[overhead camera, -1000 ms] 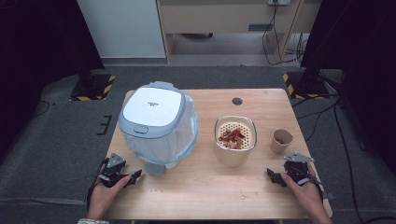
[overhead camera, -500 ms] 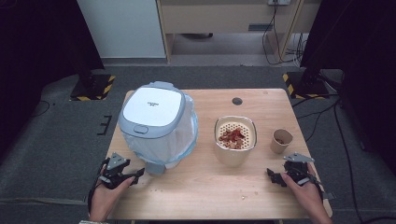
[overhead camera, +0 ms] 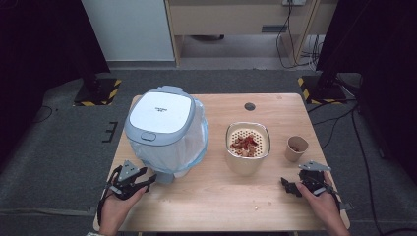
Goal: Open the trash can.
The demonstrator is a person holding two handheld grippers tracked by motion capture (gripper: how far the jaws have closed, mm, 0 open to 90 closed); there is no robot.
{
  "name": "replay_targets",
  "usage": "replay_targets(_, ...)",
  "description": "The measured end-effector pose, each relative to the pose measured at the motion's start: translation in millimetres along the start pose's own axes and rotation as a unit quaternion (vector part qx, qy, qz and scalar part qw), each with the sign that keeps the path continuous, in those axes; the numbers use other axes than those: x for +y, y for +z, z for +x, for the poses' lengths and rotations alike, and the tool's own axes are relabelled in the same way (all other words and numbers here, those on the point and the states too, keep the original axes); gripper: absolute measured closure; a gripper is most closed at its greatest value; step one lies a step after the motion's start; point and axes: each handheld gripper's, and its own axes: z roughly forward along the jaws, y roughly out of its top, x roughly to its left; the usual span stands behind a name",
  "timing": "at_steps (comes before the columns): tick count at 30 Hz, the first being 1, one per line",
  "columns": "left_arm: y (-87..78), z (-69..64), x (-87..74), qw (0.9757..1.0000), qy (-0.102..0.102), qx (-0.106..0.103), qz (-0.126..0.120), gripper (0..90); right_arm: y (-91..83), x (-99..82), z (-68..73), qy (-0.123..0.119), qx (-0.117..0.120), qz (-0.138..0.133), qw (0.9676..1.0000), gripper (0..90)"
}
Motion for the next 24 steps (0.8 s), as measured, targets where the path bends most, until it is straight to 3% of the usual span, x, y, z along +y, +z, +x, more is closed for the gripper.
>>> replay_targets(1,-1.1,-1.0,1.3,1.0000,0.003,0.001,-0.003,61.6,0.0,0.0,0.0,0.000,0.000,0.000,1.0000,1.4)
replay_targets(2,-1.7,-1.5,2.3,1.0000,0.002,-0.003,-0.007,61.6,0.0,0.0,0.0,0.000,0.000,0.000,1.0000,1.4)
replay_targets(5,0.9,-2.2,2.9,0.9998,-0.005,-0.020,-0.008,72.4,0.0,0.0,0.0,0.000,0.000,0.000,1.0000,1.4)
replay_targets(13,21.1,-3.5,2.3,0.9982,-0.006,-0.055,0.022,83.9,0.0,0.0,0.0,0.000,0.000,0.000,1.0000,1.4)
replay_targets(17,28.5,-6.1,2.0,0.9976,-0.001,-0.060,0.036,89.2,0.0,0.0,0.0,0.000,0.000,0.000,1.0000,1.3)
replay_targets(24,33.2,-4.8,1.2,0.9975,0.000,-0.057,0.043,89.8,0.0,0.0,0.0,0.000,0.000,0.000,1.0000,1.4)
